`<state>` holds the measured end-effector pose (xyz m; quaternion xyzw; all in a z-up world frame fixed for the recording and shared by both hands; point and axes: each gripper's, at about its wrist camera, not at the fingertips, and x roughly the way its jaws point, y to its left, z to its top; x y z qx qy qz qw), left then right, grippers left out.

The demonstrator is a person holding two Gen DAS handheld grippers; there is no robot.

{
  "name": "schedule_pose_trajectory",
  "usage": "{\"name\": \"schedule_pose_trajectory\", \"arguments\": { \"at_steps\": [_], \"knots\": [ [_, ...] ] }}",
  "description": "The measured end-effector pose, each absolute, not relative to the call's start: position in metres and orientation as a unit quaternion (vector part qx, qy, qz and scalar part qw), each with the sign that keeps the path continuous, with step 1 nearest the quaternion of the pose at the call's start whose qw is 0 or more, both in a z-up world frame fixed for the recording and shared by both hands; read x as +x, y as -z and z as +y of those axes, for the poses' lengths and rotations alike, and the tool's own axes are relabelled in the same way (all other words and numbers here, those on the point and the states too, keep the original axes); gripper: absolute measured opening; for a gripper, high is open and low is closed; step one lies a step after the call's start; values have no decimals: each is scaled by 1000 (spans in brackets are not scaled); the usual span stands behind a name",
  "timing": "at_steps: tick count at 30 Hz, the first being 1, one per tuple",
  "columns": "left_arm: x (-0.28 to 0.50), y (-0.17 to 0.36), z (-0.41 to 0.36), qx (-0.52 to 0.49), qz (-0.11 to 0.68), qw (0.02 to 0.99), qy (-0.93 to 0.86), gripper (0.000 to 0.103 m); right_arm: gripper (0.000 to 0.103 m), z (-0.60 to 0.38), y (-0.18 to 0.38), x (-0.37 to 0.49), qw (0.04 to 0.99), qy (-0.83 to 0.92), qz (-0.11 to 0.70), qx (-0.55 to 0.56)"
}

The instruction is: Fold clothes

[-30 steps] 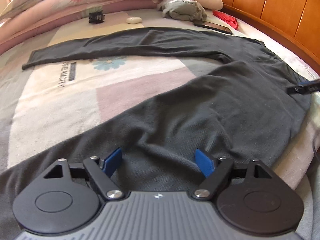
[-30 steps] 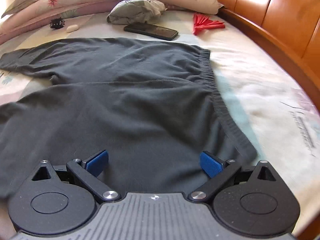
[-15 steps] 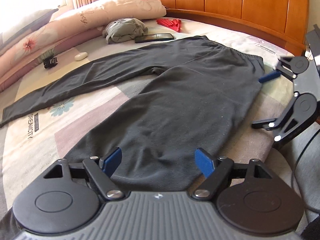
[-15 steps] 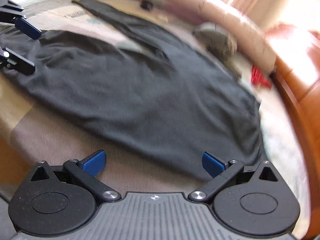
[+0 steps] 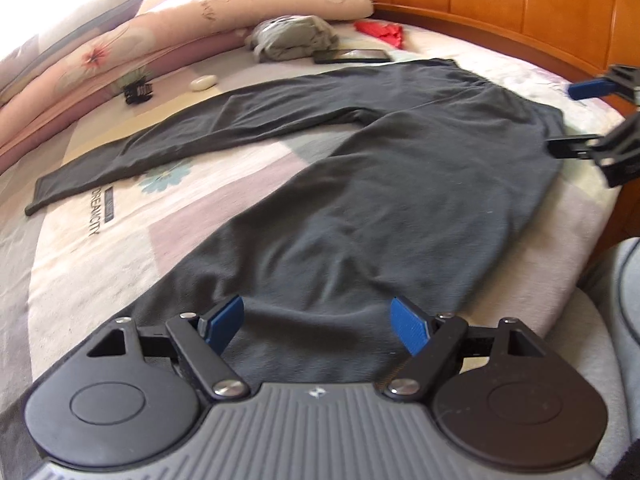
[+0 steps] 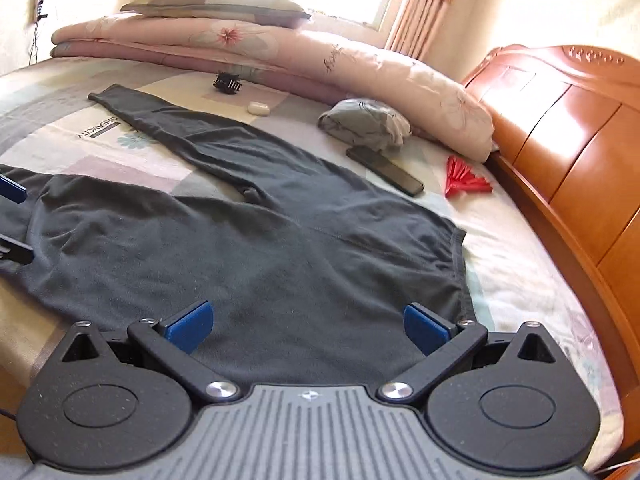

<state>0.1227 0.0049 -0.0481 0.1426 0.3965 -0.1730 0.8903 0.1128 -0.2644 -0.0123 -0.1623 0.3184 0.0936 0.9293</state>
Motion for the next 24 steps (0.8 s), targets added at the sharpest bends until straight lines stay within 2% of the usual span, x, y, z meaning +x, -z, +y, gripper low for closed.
{"name": "schedule_pose_trajectory", "arguments": {
  "at_steps": [6, 14, 19, 24],
  "knots": [
    [118, 65, 16, 141, 427, 878, 162, 83, 103, -230, 30, 115, 919, -142, 335, -153],
    [95, 64, 78, 87, 447, 885, 98, 85, 103, -174, 53, 131, 901, -202, 363, -127],
    [88, 67, 123, 19, 460, 886, 64, 86, 103, -170, 70, 142, 891, -183, 405, -97],
    [80, 52, 145, 21, 453, 890, 44, 86, 103, -177, 74, 140, 894, -173, 408, -68]
  ]
}}
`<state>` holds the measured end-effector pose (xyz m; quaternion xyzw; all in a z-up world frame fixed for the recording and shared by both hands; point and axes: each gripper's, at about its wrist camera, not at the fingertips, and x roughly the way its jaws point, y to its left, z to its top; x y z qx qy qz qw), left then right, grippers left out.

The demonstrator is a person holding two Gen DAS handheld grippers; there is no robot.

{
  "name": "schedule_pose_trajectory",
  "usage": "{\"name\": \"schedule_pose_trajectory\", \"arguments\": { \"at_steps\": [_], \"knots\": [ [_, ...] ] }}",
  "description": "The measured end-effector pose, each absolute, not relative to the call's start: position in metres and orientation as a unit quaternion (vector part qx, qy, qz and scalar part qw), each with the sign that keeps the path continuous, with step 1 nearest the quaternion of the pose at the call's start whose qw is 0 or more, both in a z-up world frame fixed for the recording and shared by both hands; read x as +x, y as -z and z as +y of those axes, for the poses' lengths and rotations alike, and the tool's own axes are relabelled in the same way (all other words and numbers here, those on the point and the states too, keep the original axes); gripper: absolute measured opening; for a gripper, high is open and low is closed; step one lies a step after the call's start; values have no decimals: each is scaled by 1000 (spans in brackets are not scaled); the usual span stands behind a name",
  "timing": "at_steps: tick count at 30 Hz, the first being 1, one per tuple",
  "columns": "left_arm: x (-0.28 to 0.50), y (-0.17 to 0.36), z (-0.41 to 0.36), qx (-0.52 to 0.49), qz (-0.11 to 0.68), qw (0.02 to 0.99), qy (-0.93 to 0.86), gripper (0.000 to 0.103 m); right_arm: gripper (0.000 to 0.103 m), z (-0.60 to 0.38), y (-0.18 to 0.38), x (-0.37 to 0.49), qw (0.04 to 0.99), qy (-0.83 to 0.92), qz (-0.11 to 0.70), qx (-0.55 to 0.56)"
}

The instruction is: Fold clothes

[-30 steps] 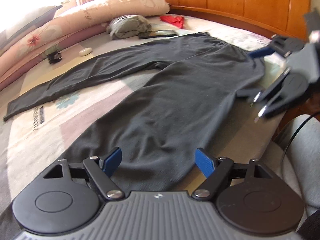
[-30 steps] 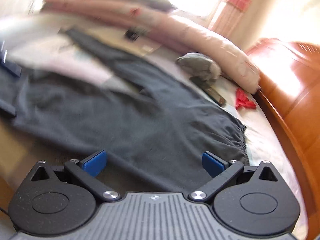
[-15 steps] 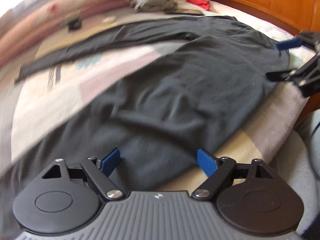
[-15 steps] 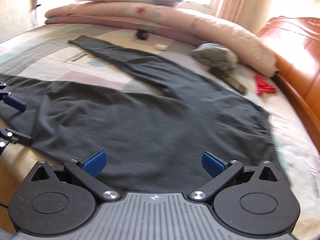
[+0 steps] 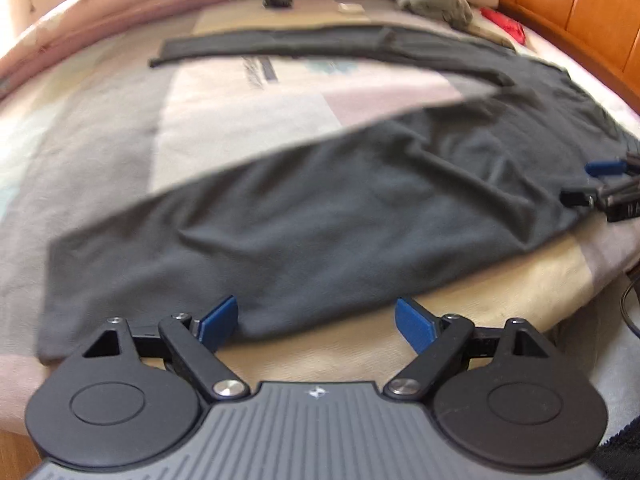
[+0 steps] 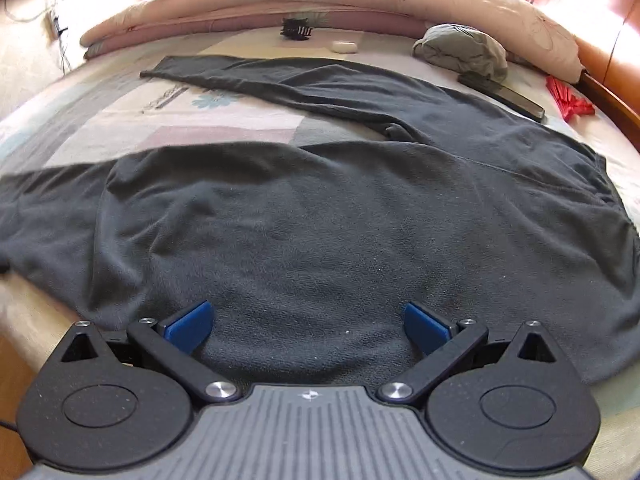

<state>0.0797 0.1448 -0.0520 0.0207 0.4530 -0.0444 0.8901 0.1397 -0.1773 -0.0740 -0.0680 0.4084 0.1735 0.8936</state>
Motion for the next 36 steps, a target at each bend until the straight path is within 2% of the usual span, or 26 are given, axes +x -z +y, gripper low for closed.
{"name": "schedule_pose_trajectory", "arguments": {
  "at_steps": [4, 7, 9, 11, 14, 25, 36],
  "knots": [
    [94, 49, 166, -8, 432, 902, 6, 86, 103, -175, 74, 140, 894, -165, 412, -67],
    [96, 61, 180, -15, 453, 891, -20, 86, 103, -176, 74, 138, 895, -162, 411, -64],
    [84, 67, 191, -28, 468, 883, -21, 92, 103, -176, 75, 138, 896, -160, 409, -63],
    [77, 66, 197, -24, 483, 875, -34, 92, 103, -176, 75, 137, 897, -156, 409, -61],
    [82, 56, 206, -28, 470, 881, -47, 92, 103, -175, 75, 138, 898, -153, 409, -60],
    [142, 63, 210, -7, 457, 886, -74, 92, 103, -175, 75, 137, 899, -147, 409, -58],
    [125, 68, 252, -51, 458, 879, -124, 94, 103, -176, 75, 136, 898, -149, 409, -58]
  ]
}}
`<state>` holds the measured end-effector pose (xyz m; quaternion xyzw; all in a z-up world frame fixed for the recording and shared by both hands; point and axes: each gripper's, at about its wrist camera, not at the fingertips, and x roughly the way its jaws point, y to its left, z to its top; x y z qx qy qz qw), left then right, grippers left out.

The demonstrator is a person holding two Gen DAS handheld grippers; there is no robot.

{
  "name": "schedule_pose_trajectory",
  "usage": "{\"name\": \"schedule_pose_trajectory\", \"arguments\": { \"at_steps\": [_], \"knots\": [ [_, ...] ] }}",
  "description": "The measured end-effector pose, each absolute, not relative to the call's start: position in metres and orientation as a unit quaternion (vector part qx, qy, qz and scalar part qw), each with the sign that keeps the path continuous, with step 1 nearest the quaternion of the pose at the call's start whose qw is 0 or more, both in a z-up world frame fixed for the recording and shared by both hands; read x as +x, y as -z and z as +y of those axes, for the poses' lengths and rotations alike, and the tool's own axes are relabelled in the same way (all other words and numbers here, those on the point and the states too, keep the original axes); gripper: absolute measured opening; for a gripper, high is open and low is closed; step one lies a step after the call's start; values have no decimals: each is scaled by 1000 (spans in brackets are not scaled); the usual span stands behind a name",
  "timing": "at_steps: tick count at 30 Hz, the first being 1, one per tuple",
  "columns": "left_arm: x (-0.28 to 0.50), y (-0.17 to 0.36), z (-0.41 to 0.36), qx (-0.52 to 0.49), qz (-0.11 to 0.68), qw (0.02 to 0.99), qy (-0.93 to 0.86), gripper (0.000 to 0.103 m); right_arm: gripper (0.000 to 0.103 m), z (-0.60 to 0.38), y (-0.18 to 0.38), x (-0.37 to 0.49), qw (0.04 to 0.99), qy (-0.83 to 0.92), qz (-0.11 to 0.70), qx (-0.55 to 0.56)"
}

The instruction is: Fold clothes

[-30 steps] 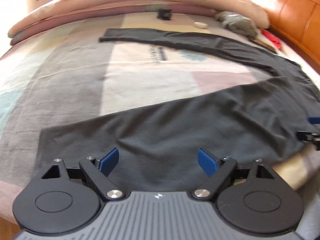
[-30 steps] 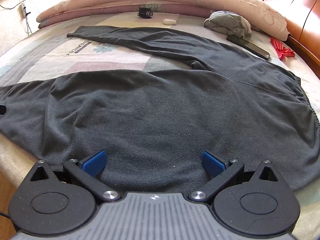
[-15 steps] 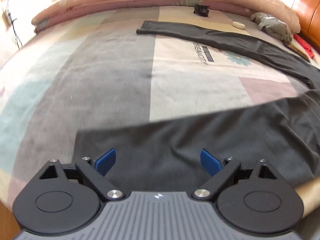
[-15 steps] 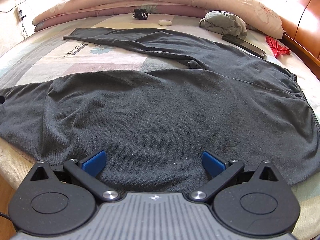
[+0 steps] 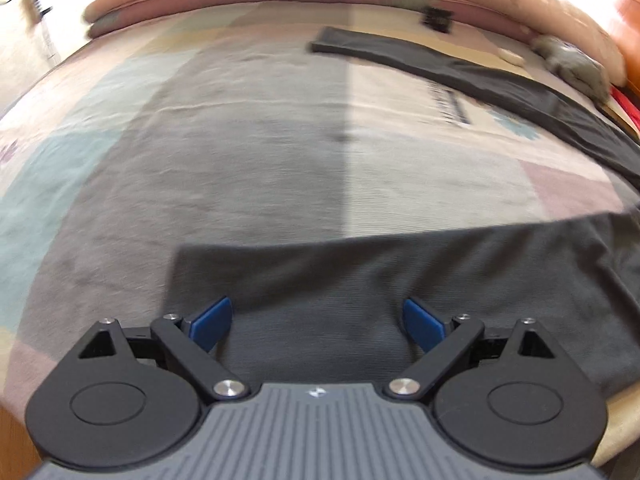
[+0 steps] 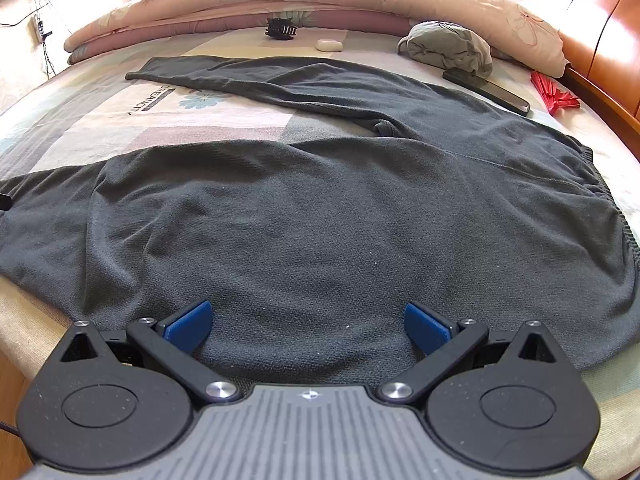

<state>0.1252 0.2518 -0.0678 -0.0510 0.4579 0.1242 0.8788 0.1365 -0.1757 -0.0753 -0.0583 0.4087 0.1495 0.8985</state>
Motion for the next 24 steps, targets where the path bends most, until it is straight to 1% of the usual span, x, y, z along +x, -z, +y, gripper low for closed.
{"name": "schedule_pose_trajectory", "arguments": {
  "at_steps": [3, 6, 13, 17, 21, 24],
  "knots": [
    [122, 62, 256, -48, 454, 877, -151, 91, 103, -175, 75, 137, 898, -149, 409, -59],
    [118, 51, 241, -50, 434, 893, -107, 92, 103, -175, 75, 137, 899, -147, 409, -58],
    [126, 58, 186, -26, 441, 897, -6, 92, 103, -175, 76, 137, 899, -145, 409, -56],
    [118, 71, 185, -15, 452, 892, -21, 94, 103, -176, 75, 135, 899, -150, 407, -59],
    [117, 63, 189, -8, 462, 886, -45, 94, 103, -177, 72, 133, 897, -149, 413, -61],
    [123, 50, 179, 9, 446, 894, -39, 94, 103, -179, 63, 136, 897, -152, 412, -43]
  ]
}}
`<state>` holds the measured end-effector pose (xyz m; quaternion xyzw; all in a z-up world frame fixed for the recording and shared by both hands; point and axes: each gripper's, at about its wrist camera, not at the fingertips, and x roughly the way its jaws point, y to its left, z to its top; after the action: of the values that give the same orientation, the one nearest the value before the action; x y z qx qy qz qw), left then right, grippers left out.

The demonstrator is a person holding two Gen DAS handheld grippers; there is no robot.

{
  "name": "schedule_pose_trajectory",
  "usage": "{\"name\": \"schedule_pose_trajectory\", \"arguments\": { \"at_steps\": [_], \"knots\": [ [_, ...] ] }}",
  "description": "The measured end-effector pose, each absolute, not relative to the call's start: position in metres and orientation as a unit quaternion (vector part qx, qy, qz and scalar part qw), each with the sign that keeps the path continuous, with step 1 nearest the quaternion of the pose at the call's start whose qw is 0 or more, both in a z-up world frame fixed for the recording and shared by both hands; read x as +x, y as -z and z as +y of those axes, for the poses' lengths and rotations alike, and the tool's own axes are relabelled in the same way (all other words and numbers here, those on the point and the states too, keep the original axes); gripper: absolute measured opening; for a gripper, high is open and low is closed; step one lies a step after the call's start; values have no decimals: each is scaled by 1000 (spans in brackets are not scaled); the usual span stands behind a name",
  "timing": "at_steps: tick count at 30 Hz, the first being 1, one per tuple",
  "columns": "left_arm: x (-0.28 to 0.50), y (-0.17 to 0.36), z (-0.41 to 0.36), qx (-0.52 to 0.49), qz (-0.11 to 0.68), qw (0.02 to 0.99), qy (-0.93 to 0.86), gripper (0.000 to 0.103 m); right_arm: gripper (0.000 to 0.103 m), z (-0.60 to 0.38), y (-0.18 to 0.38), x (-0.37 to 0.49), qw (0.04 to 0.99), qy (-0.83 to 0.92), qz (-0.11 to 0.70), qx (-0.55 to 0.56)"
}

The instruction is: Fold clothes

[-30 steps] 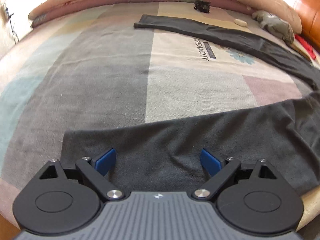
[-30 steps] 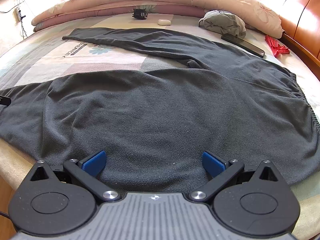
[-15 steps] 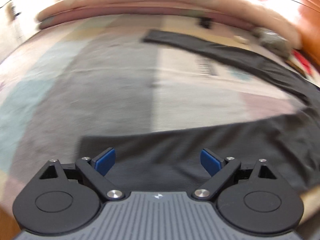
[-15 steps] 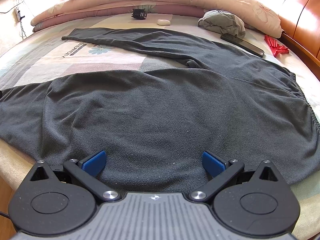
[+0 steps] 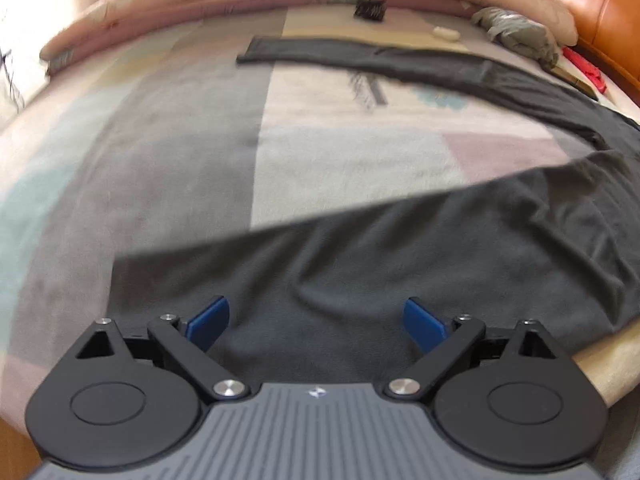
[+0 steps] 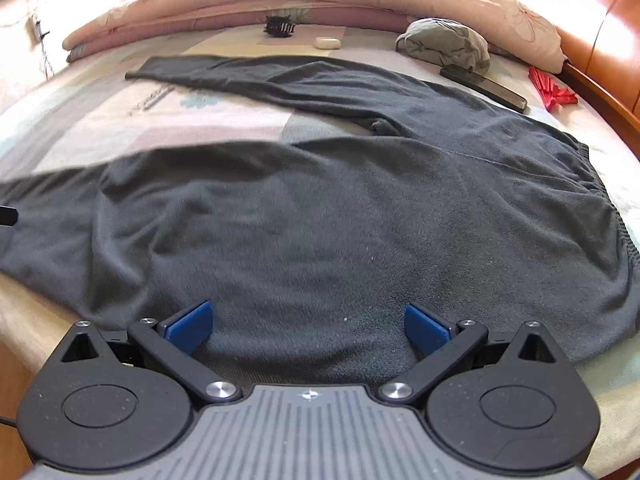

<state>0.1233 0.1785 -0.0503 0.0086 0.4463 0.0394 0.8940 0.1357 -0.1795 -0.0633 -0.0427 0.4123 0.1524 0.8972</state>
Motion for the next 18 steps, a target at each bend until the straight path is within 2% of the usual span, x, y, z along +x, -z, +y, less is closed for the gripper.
{"name": "schedule_pose_trajectory", "arguments": {
  "at_steps": [6, 11, 18],
  "knots": [
    [175, 13, 131, -8, 395, 913, 98, 94, 103, -188, 45, 161, 907, -157, 390, -28],
    [263, -10, 92, -54, 382, 908, 166, 94, 103, -192, 44, 199, 905, -176, 388, -4],
    [371, 17, 14, -97, 428, 863, 252, 94, 103, -187, 68, 241, 891, -231, 388, 46]
  ]
}}
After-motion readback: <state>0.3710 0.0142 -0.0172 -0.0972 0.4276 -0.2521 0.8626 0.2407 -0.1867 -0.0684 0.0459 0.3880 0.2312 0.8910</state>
